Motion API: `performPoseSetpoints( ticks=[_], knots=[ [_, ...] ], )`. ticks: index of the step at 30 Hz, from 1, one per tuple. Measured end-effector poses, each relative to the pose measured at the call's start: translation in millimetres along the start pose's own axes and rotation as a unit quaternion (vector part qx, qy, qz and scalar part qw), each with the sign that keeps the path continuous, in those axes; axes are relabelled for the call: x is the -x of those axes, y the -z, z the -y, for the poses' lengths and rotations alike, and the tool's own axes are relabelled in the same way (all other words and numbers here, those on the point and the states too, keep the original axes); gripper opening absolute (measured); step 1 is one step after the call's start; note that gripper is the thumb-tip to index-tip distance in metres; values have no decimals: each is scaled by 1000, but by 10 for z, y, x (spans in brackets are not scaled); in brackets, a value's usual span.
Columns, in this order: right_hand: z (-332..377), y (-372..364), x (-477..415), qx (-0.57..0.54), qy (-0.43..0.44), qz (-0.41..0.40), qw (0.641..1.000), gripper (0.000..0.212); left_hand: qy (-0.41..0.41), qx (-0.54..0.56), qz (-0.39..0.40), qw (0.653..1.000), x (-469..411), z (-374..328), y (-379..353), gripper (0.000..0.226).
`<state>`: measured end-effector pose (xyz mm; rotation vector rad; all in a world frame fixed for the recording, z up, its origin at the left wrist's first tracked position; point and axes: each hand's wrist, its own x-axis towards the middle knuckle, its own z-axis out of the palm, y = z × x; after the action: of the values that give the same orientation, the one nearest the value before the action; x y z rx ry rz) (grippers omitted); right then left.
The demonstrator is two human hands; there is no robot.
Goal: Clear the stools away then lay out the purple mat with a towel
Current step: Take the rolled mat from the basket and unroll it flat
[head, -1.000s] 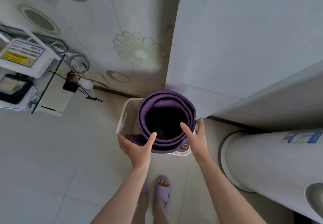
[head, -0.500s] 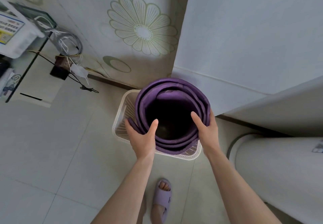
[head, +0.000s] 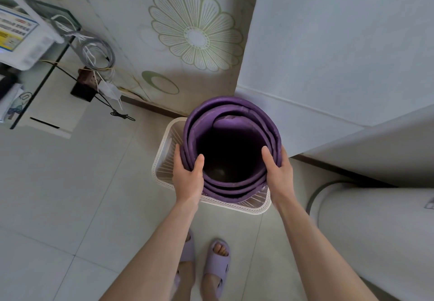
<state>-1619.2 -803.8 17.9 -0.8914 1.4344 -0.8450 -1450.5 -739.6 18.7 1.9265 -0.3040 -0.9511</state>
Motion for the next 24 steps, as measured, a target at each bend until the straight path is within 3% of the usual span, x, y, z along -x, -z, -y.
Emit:
performPoseSetpoints(
  ticks=[6,14,24],
  knots=[
    [34,3,149,22,9,7,1000,25,-4,14,9,1000,144,-9,147,56],
    [772,21,738,13,25,4,1000,41,-31,17,22,999,658,-734,558,59],
    [1797,-39,1705,0,75,-8,997,30,-88,9,27,996,1441,-1653,1219,58]
  ],
)
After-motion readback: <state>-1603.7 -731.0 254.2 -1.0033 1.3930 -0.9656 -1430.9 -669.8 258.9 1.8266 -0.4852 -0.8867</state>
